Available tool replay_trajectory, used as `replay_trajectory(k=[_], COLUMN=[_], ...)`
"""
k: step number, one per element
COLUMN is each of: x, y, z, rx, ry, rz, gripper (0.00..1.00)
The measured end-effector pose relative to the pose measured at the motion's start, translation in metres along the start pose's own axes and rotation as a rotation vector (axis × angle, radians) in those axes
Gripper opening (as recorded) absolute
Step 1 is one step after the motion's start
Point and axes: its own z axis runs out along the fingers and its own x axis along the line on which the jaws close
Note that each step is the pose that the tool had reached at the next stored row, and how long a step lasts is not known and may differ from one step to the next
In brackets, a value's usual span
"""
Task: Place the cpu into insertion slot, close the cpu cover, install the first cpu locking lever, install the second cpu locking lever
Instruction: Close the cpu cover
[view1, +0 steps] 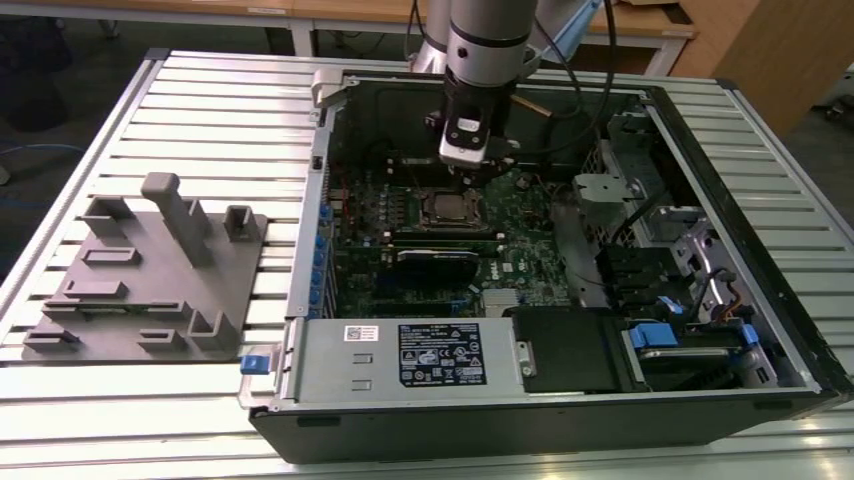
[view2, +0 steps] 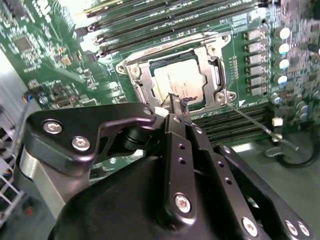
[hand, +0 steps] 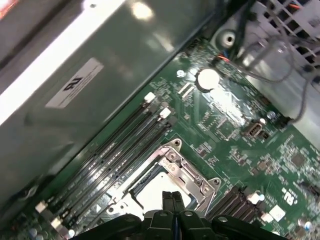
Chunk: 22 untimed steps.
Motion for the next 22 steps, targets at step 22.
replay_trajectory(k=[22], x=[0.0], y=[-0.0001], z=[0.0031], rx=[0.0009], ry=[0.0095], rz=[-0.4], gripper=[0.1])
